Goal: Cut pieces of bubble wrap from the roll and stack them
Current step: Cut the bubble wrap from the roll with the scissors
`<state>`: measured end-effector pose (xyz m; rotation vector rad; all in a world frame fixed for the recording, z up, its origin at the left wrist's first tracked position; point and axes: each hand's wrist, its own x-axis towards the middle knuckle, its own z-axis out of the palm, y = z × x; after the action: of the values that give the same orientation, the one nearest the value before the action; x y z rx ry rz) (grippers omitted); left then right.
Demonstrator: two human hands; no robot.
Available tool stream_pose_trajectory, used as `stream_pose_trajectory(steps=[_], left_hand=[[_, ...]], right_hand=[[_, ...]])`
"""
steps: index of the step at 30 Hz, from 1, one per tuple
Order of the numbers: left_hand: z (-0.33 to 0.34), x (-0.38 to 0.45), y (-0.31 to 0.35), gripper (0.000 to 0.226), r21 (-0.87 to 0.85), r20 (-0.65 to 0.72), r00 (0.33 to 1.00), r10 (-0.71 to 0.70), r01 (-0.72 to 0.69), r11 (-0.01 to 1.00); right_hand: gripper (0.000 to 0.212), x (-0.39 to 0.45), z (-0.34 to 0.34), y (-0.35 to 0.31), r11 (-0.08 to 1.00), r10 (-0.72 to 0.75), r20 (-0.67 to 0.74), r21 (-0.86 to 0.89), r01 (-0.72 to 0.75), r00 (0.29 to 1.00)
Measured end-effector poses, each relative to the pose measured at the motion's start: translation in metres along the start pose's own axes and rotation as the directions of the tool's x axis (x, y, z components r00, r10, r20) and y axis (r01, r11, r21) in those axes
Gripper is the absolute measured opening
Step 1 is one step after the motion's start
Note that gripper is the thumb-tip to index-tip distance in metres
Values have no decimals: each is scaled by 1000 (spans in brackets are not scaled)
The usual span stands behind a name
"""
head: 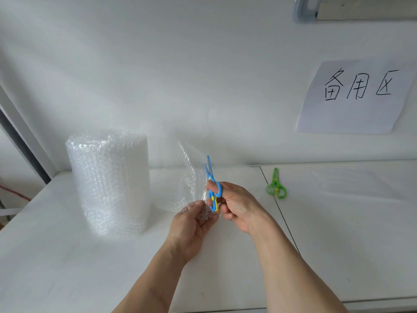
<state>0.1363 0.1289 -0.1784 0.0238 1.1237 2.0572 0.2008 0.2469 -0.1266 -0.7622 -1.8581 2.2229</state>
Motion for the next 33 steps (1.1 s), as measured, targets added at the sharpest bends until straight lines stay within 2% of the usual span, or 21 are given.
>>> stream_pose_trajectory(steps=[3,8,15,33], left_hand=[[1,-1,0,23,-1,-21,1000,7,-7,1000],[2,-3,0,19,6,-36,999,10,-10,1000],[7,-8,2,16,42,-21,1000,15,-14,999],[8,-9,3,16,69,0,1000,10,-10,998]], right_hand=[[45,4,-1,-1,999,11,11,39,-11,1000],[38,6,-5,0,997,15,-1,79,-15,1000],[32,11,-7,-7,996,-5,-48,90,9,999],[30,14,-12,-25,995,-52,-53,78,56,997]])
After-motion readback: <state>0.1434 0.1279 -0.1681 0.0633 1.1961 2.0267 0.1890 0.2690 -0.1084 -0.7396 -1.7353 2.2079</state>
